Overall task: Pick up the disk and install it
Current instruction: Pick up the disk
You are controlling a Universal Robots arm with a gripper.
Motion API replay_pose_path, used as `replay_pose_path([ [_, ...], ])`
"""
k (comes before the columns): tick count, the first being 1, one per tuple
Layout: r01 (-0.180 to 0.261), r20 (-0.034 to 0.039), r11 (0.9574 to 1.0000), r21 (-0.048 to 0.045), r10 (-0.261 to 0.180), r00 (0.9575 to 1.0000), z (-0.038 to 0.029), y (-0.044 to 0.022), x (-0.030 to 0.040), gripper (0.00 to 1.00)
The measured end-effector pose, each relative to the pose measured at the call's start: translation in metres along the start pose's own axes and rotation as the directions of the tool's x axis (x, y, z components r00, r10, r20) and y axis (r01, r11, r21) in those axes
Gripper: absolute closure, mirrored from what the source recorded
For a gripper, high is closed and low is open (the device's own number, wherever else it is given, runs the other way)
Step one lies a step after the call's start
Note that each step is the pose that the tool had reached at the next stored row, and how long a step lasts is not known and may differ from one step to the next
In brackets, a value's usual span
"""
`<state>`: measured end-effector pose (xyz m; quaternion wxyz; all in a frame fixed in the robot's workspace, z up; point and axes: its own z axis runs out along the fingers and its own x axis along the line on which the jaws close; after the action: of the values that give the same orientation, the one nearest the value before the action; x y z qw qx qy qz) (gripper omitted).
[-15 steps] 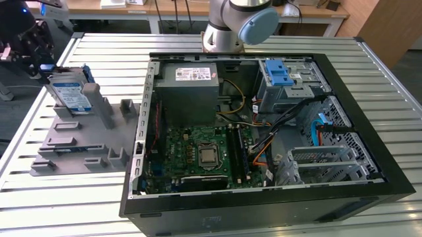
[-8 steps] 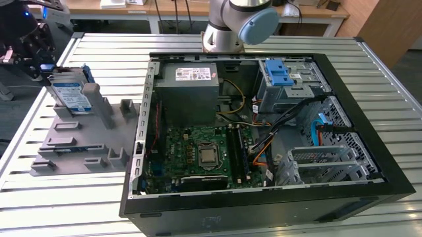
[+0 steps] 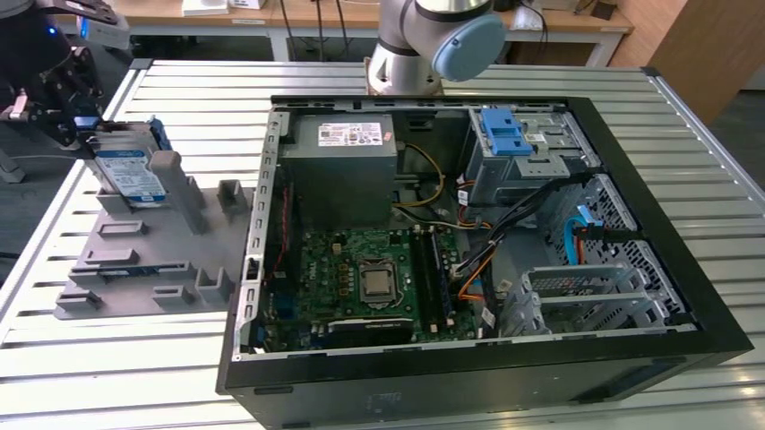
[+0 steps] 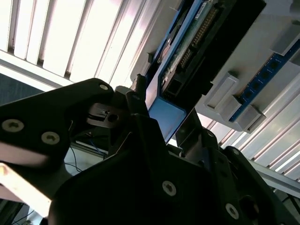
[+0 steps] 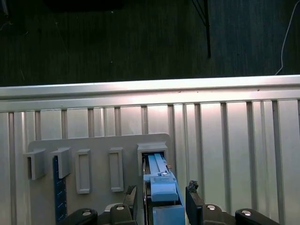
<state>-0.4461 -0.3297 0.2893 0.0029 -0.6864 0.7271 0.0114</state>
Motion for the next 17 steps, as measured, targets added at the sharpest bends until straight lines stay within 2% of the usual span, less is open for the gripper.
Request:
replay_pose_path([
  [1,0.0,0.0,1.0,0.0002,0.0,1.0,0.0001,0.0,0.0,0.49],
  [2,0.0,0.0001,1.0,0.0004,0.0,1.0,0.0002,0.0,0.0,0.55],
  [4,0.0,-0.0001,1.0,0.0005,0.0,1.0,0.0002,0.0,0.0,0.55],
  [5,0.0,-0.0007,1.0,0.0006,0.0,1.0,0.0002,0.0,0.0,0.61],
  [8,0.0,-0.0022,1.0,0.0007,0.0,1.0,0.0003,0.0,0.0,0.61],
  [13,0.0,-0.011,1.0,0.0009,0.0,0.9999,0.0004,0.0,0.0003,0.6],
  [14,0.0,-0.0117,1.0,0.0009,0.0,0.9999,0.0004,0.0,0.0004,0.54],
  [17,0.0,-0.0127,1.0,0.0015,0.0,0.9999,0.001,-0.0006,0.0005,0.54],
])
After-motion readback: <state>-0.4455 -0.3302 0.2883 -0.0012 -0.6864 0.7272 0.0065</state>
